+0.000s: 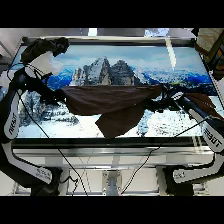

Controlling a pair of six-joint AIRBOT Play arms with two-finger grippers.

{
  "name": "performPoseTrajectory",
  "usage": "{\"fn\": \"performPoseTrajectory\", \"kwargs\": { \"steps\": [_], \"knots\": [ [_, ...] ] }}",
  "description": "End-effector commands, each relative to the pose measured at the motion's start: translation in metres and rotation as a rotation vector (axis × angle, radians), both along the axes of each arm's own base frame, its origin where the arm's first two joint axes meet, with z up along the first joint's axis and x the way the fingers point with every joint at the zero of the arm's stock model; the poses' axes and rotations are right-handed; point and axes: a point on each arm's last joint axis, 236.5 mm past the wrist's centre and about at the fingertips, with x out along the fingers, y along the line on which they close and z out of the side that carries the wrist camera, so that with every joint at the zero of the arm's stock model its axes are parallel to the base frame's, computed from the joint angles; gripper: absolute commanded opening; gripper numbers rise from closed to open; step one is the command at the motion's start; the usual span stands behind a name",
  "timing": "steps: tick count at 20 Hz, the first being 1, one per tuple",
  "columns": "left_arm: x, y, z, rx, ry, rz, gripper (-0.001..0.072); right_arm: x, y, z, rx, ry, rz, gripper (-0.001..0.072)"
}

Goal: Fold the shirts.

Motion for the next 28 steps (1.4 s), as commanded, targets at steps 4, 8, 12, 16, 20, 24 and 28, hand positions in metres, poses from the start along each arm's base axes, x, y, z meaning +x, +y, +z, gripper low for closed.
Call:
{"fn": "performPoseTrajectory", "kwargs": {
  "steps": [4, 8, 12, 16, 20, 24, 28],
  "knots": [
    [-0.005, -0.025, -0.035, -0.116, 0.074, 0.04, 0.0439, 0.001, 0.003, 0.002, 0.015, 0.0, -0.007, 0.0027],
    [0.001, -0.033, -0.041, -0.153, 0.05, 0.055, 0.0437, 0.001, 0.003, 0.002, 0.014, -0.001, -0.008, 0.0027],
    [0.018, -0.038, -0.041, -0.163, -0.012, 0.084, 0.0437, 0.0, 0.003, 0.002, 0.016, 0.002, -0.006, 0.0027],
    [0.02, -0.052, -0.041, -0.158, -0.044, 0.021, 0.0376, 0.001, 0.003, 0.002, 0.016, 0.001, -0.007, 0.0027],
    [0.009, -0.071, -0.04, -0.171, -0.027, -0.077, 0.0172, 0.001, 0.004, 0.003, 0.021, 0.003, -0.014, 0.0027],
    [-0.003, -0.09, -0.022, -0.274, -0.004, -0.149, 0.0013, 0.005, 0.01, 0.009, 0.051, -0.024, -0.009, 0.0027],
    [0.007, -0.096, 0.028, -0.302, -0.118, -0.216, 0.0012, 0.032, 0.011, 0.048, 0.05, -0.162, 0.025, 0.0026]
  ]
}}
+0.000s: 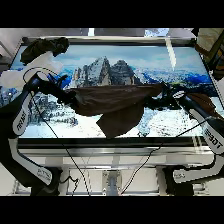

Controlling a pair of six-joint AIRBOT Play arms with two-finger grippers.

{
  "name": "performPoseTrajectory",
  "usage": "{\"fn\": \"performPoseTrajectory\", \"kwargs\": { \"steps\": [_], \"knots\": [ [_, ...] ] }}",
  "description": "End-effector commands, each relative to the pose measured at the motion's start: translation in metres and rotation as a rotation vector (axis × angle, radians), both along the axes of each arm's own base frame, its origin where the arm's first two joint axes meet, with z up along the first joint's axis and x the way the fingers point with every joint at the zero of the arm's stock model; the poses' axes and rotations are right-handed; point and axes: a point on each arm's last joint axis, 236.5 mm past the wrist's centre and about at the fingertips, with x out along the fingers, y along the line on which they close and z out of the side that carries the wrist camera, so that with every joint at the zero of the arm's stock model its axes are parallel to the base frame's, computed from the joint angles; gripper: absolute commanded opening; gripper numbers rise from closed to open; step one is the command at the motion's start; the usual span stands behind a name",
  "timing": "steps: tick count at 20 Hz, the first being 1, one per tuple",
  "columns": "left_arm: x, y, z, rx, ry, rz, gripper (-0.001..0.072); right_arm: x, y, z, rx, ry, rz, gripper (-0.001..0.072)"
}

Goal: Fold the shirts.

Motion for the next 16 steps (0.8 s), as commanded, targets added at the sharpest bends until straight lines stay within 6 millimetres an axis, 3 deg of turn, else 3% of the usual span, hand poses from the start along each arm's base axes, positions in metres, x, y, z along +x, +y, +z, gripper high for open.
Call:
{"fn": "performPoseTrajectory", "kwargs": {
  "steps": [1, 5, 9, 11, 13, 16],
  "knots": [
    [0.009, -0.005, 0.052, -0.03, -0.129, -0.058, 0.0012, 0.029, -0.004, 0.039, -0.014, -0.129, 0.015, 0.0026],
    [0.015, 0.015, 0.14, -0.008, -0.297, -0.08, 0.0013, 0.076, -0.03, 0.104, -0.034, -0.292, -0.028, 0.0025],
    [0.022, 0.061, 0.214, 0.042, -0.461, 0.024, 0.0013, 0.103, -0.075, 0.162, -0.062, -0.406, -0.077, 0.0025],
    [0.021, 0.088, 0.238, 0.066, -0.51, 0.099, 0.0013, 0.109, -0.103, 0.184, -0.08, -0.431, -0.118, 0.0025],
    [0.019, 0.104, 0.255, 0.068, -0.541, 0.154, 0.0013, 0.108, -0.118, 0.205, -0.083, -0.454, -0.116, 0.0025],
    [0.02, 0.088, 0.283, -0.033, -0.597, 0.152, 0.0013, 0.103, -0.111, 0.238, -0.094, -0.5, -0.031, 0.0025]
  ]
}}
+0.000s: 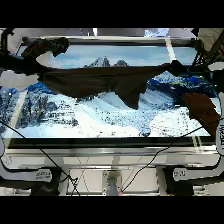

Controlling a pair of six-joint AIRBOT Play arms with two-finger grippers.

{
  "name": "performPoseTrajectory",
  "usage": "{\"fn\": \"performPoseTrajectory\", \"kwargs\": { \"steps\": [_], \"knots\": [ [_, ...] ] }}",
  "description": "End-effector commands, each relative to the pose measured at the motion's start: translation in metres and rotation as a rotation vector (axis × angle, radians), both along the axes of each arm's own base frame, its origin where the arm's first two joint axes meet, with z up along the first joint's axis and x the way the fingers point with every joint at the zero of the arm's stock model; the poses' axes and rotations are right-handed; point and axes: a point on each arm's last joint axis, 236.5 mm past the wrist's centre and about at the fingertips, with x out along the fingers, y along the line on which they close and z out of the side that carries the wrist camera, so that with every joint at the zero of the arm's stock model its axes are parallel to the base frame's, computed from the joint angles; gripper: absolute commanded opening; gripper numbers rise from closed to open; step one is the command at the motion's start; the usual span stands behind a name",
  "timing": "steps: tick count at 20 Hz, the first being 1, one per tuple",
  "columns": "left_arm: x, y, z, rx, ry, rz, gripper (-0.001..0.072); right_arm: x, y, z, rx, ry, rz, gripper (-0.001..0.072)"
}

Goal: Fold the shirts.

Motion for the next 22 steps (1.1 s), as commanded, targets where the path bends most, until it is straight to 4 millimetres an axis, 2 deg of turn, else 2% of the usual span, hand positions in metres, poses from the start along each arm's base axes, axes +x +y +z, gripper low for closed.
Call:
{"fn": "performPoseTrajectory", "kwargs": {
  "steps": [1, 3, 5, 7, 9, 11, 13, 14, 16, 19, 22],
  "knots": [
    [0.002, -0.014, 0.043, -0.126, -0.101, -0.007, 0.0013, -0.005, -0.003, 0.042, -0.052, -0.061, 0.064, 0.0025],
    [0.009, -0.036, 0.078, -0.275, -0.193, -0.034, 0.0013, -0.005, -0.001, 0.071, -0.079, -0.126, 0.07, 0.0025],
    [0.02, -0.043, 0.102, -0.362, -0.267, -0.014, 0.0012, -0.008, 0.0, 0.099, -0.098, -0.181, 0.073, 0.0025],
    [0.015, -0.053, 0.118, -0.433, -0.285, -0.046, 0.0012, -0.018, 0.005, 0.124, -0.131, -0.23, 0.102, 0.0024],
    [-0.001, -0.062, 0.128, -0.436, -0.284, -0.106, 0.001, -0.037, 0.013, 0.145, -0.171, -0.25, 0.147, 0.0024],
    [-0.02, -0.067, 0.147, -0.371, -0.331, -0.15, 0.001, -0.057, 0.011, 0.167, -0.252, -0.276, 0.155, 0.0024],
    [-0.04, -0.069, 0.184, -0.28, -0.451, -0.153, 0.001, -0.076, 0.01, 0.197, -0.322, -0.33, 0.143, 0.0024],
    [-0.055, -0.073, 0.204, -0.24, -0.512, -0.155, 0.001, -0.09, 0.013, 0.214, -0.352, -0.357, 0.146, 0.0023],
    [-0.09, -0.082, 0.23, -0.181, -0.596, -0.162, 0.0009, -0.121, 0.02, 0.24, -0.398, -0.391, 0.157, 0.0023],
    [-0.143, -0.095, 0.248, -0.109, -0.633, -0.155, 0.0009, -0.172, 0.034, 0.272, -0.445, -0.448, 0.159, 0.0022],
    [-0.183, -0.105, 0.262, -0.073, -0.672, -0.137, 0.0008, -0.218, 0.038, 0.29, -0.538, -0.48, 0.133, 0.0021]
  ]
}}
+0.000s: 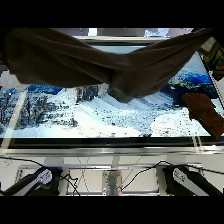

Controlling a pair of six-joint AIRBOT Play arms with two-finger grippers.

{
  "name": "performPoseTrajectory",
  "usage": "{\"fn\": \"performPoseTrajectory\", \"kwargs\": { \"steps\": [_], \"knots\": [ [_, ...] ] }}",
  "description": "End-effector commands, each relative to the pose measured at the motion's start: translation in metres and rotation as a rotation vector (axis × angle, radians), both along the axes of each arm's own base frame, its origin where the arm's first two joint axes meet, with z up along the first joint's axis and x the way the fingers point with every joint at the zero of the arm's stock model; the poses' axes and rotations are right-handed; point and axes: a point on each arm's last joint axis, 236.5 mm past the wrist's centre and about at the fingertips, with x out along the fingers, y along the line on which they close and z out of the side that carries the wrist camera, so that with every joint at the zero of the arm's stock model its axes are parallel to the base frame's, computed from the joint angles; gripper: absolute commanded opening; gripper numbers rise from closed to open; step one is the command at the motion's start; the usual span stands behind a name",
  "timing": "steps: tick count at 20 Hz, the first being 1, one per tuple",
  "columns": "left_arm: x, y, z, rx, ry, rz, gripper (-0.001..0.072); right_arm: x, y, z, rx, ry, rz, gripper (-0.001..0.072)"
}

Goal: Fold the shirts.

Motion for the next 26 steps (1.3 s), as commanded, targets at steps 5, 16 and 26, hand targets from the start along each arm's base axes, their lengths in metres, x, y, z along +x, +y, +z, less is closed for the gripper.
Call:
{"fn": "performPoseTrajectory", "kwargs": {
  "steps": [5, 16, 26],
  "knots": [
    [-0.041, 0.003, -0.004, 0.051, 0.036, 0.11, 0.0009, -0.071, -0.01, 0.017, -0.169, -0.03, -0.132, 0.002],
    [0.031, 0.036, -0.217, -0.044, 0.686, 0.12, 0.0011, 0.015, -0.026, -0.253, -0.052, 0.7, -0.124, 0.0022],
    [0.081, 0.055, -0.26, -0.016, 0.565, 0.238, 0.0013, 0.062, -0.025, -0.282, 0.002, 0.602, -0.134, 0.0021]
  ]
}}
